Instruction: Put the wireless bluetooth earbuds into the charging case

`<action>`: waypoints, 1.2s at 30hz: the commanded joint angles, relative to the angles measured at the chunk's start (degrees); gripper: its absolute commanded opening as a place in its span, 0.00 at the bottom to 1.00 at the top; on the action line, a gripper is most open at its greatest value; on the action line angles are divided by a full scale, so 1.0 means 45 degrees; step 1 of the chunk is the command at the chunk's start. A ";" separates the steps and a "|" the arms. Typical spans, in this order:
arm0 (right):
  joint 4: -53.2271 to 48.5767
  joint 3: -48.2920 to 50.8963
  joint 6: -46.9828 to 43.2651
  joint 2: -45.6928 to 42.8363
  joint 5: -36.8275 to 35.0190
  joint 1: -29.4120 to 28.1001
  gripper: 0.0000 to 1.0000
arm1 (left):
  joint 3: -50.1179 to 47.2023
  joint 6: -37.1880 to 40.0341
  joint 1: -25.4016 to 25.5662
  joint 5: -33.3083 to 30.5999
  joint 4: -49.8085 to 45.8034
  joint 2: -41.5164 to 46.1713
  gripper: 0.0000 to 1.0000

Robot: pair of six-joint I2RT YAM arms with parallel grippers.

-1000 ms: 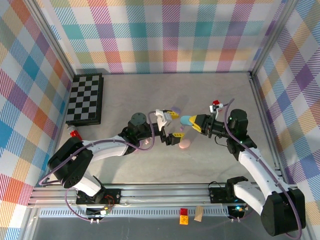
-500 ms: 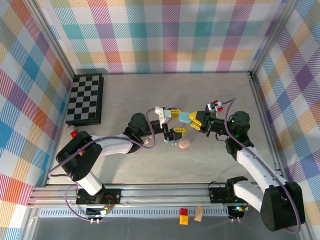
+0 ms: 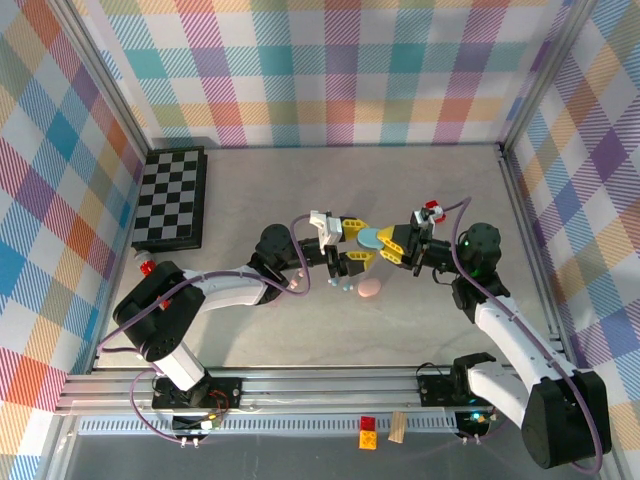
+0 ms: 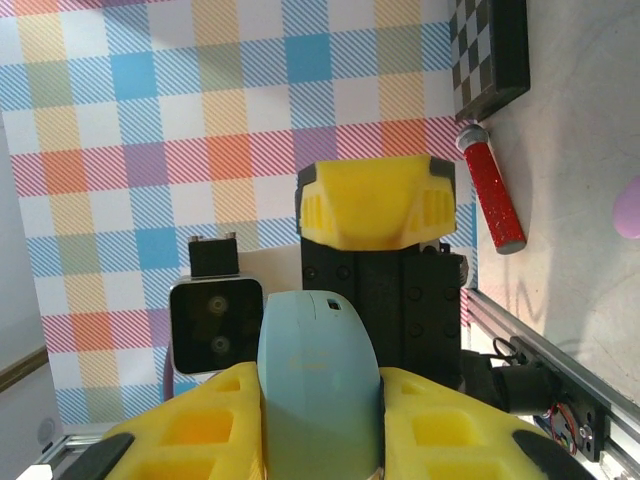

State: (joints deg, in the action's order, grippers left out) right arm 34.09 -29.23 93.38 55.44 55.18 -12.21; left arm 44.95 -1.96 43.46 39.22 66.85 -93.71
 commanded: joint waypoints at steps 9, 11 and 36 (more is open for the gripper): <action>0.0094 -0.0259 -0.0352 -0.0146 0.0211 0.0017 0.09 | 0.0441 -0.0269 0.0074 0.0485 0.0477 0.0105 0.56; 0.0275 -0.0281 -0.0284 -0.0161 0.0218 0.0017 0.09 | 0.0422 -0.0268 0.0085 0.0463 0.0491 0.0090 0.57; 0.0209 -0.0399 -0.0400 -0.0377 0.0104 0.0017 0.09 | 0.0585 -0.0439 0.0078 0.0638 0.0650 -0.0230 0.54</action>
State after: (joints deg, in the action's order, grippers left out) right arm 33.36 -29.26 92.53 54.78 55.16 -12.21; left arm 46.09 -3.46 43.46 40.82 66.83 -94.32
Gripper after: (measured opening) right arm 0.241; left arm 0.537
